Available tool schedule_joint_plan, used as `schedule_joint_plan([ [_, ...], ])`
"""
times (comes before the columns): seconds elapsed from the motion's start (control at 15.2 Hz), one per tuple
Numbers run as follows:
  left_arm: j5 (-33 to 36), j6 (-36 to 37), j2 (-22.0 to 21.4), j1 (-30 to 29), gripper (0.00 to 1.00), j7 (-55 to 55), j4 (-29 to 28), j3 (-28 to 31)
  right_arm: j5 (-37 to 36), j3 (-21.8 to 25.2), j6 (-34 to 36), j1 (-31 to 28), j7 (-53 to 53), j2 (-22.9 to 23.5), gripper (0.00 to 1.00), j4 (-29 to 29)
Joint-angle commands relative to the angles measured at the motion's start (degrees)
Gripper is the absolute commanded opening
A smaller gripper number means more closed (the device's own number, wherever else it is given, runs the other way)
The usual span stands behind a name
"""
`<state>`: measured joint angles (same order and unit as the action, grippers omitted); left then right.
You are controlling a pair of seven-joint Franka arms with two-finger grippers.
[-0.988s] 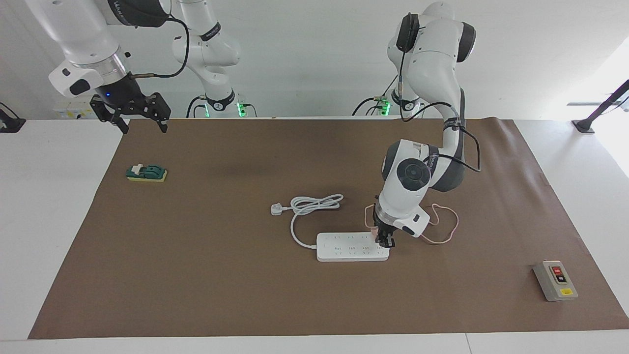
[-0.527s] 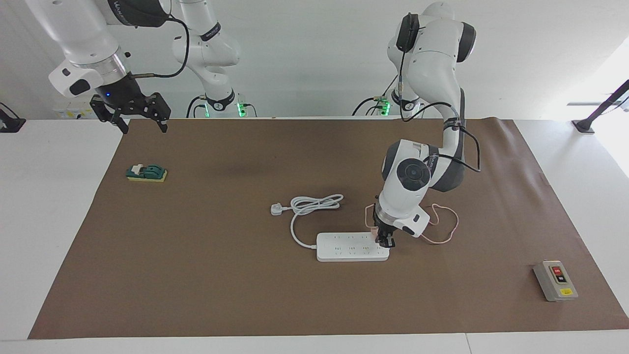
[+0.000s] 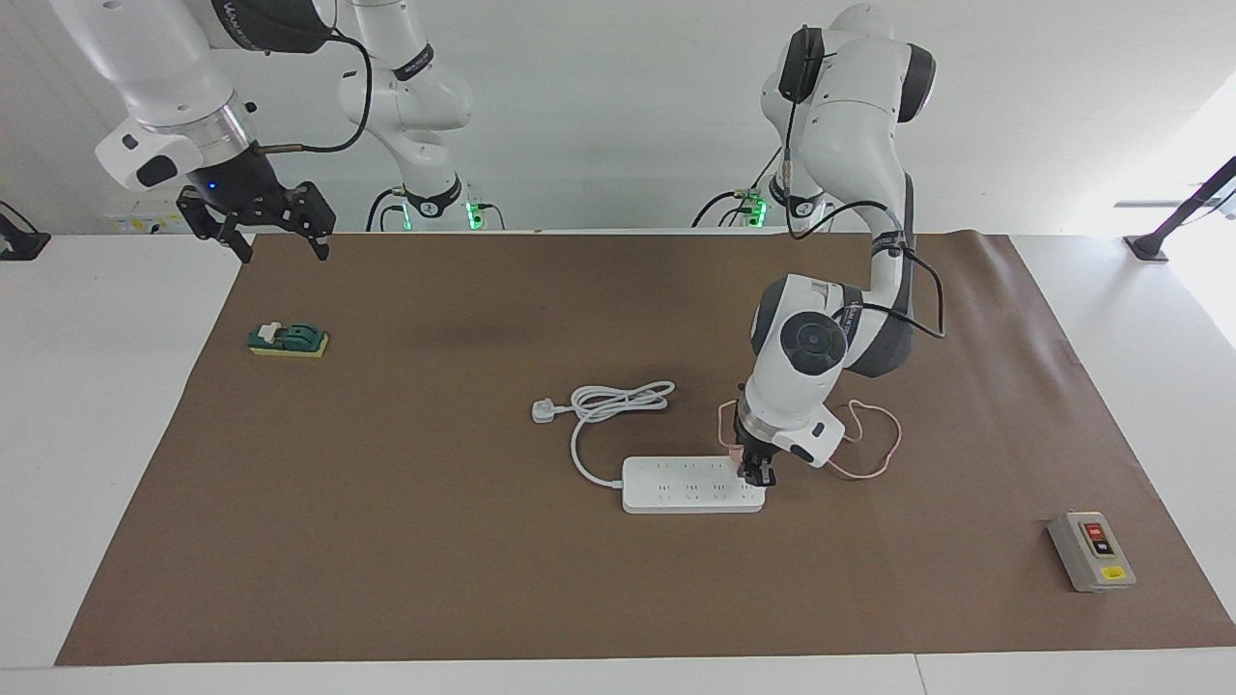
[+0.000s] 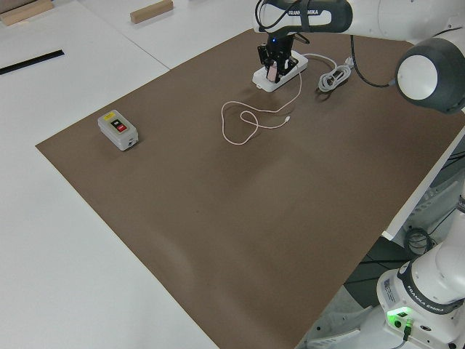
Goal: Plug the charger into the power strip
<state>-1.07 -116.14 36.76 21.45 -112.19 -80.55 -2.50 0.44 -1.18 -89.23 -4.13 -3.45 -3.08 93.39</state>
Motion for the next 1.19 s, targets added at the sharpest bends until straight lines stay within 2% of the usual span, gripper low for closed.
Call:
schedule_joint_plan([
  [0.0,-0.33,-3.21,1.30,0.17,0.00,1.27,-0.57,-0.04,0.97,-0.48,0.55,-0.71,0.63,-1.14,1.00,1.09],
  [0.33,3.18,-3.47,1.30,0.96,0.00,0.48,-1.01,0.04,0.97,-0.48,0.55,-0.71,0.63,-1.23,1.00,1.09],
  [0.72,8.09,-9.00,0.86,2.37,0.00,-4.08,-4.44,0.13,0.97,-0.40,0.55,-0.79,0.63,-1.14,1.00,1.09],
  [1.12,8.28,-9.71,0.86,0.44,0.00,-3.56,-4.44,-0.04,0.97,-0.40,0.55,-0.79,0.63,-1.14,1.00,1.09],
])
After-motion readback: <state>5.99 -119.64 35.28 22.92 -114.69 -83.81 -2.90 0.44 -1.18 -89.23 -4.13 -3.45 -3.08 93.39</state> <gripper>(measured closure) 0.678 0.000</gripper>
